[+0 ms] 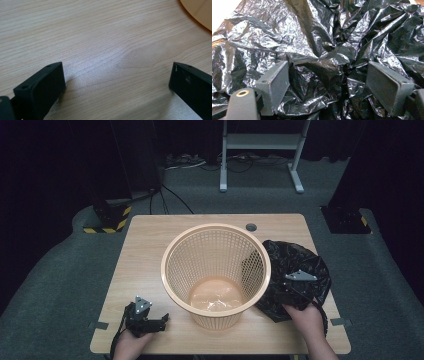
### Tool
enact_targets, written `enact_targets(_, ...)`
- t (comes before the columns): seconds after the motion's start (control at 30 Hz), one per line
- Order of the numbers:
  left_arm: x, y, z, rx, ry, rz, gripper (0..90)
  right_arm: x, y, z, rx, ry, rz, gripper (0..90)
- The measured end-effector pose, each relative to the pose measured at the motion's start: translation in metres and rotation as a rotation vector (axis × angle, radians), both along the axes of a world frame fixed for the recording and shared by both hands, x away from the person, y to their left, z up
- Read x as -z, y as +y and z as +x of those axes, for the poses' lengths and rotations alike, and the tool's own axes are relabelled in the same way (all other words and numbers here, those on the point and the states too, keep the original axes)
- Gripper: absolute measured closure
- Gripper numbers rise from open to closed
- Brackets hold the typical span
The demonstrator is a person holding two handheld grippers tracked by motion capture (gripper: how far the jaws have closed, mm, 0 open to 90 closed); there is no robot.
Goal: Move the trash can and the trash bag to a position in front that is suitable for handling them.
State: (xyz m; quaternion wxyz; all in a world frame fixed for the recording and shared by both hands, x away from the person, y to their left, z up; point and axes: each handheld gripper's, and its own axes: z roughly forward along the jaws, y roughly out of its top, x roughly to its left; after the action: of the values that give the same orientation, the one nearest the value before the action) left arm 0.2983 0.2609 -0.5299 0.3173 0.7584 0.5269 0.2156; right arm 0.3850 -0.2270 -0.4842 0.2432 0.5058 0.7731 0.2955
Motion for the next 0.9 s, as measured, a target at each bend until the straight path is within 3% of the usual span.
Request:
enact_targets(0.4, 0.0, 0.0, 0.0, -0.003, 0.001, -0.002, 0.6, -0.005, -0.022, -0.053, -0.025, -0.023, 0.011, 18.9)
enact_targets(0.67, 0.0, 0.0, 0.0, -0.005, 0.0, -0.002, 0.7, -0.003, -0.027, -0.088, -0.035, -0.031, 0.036, 18.7)
enact_targets(0.9, 0.0, -0.001, -0.001, 0.0, 0.0, -0.001, 0.7, -0.017, -0.023, -0.108, -0.044, -0.088, 0.057, 18.5)
